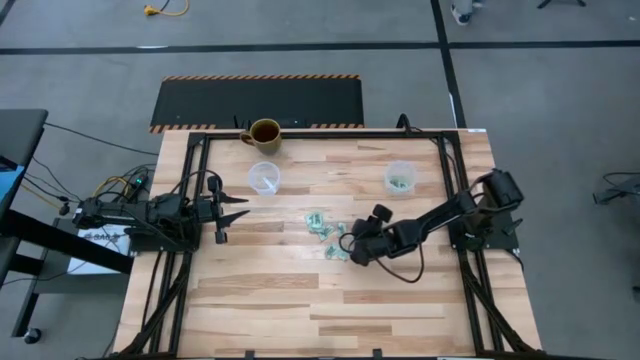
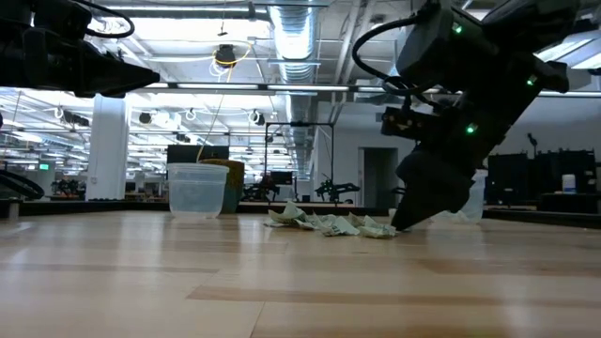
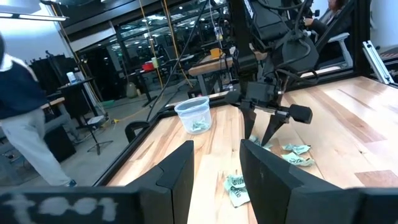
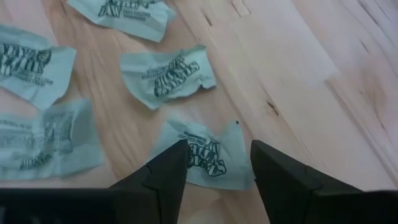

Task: Pick and place items into bin
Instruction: Put the stevia packet into the right transparent bin

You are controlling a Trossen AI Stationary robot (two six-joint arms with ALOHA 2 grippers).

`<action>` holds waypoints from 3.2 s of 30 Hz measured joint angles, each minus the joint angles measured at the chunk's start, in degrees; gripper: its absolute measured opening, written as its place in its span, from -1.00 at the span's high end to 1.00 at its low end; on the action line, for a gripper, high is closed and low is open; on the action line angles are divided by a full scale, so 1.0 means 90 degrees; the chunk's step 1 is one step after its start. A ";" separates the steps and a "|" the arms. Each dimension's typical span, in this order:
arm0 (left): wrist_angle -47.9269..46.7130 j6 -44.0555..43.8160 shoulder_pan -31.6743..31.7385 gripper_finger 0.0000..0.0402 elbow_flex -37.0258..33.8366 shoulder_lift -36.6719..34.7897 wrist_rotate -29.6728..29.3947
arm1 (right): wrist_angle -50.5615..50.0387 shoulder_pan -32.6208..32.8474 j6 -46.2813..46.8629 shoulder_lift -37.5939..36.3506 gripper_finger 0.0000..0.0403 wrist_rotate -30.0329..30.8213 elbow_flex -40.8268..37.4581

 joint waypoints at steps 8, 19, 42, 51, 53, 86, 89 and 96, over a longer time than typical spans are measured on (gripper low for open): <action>0.0000 -0.0024 0.0000 0.40 0.0000 0.0000 0.0000 | -0.0246 -0.0002 -0.0038 -0.0167 0.69 -0.0262 -0.0035; 0.0000 0.0014 -0.0001 0.40 0.0000 0.0002 0.0001 | -0.1880 0.0012 0.0621 -0.1346 0.91 0.0503 -0.0082; 0.0000 0.0015 0.0000 0.40 0.0000 0.0000 0.0000 | -0.4645 -0.0935 0.2413 -0.3410 0.90 0.2814 -0.0065; 0.0000 0.0004 0.0000 0.40 -0.0001 0.0001 0.0000 | -0.4680 -0.1331 0.2413 -0.3352 0.79 0.2768 -0.0063; 0.0000 -0.0026 -0.0001 0.40 -0.0001 0.0001 0.0000 | -0.4678 -0.1323 0.2413 -0.3352 0.73 0.2764 -0.0063; 0.0000 0.0010 0.0000 0.40 -0.0002 0.0002 0.0000 | -0.0758 -0.0053 -0.0818 -0.3309 0.62 0.1649 -0.0340; 0.0000 -0.0026 -0.0001 0.40 0.0000 0.0000 0.0000 | -0.0148 0.0080 -0.1301 -0.3063 0.62 0.1165 -0.0335; 0.0000 -0.0025 -0.0002 0.40 0.0000 0.0000 0.0000 | 0.0820 0.0139 -0.1596 -0.1914 0.62 0.0918 -0.0335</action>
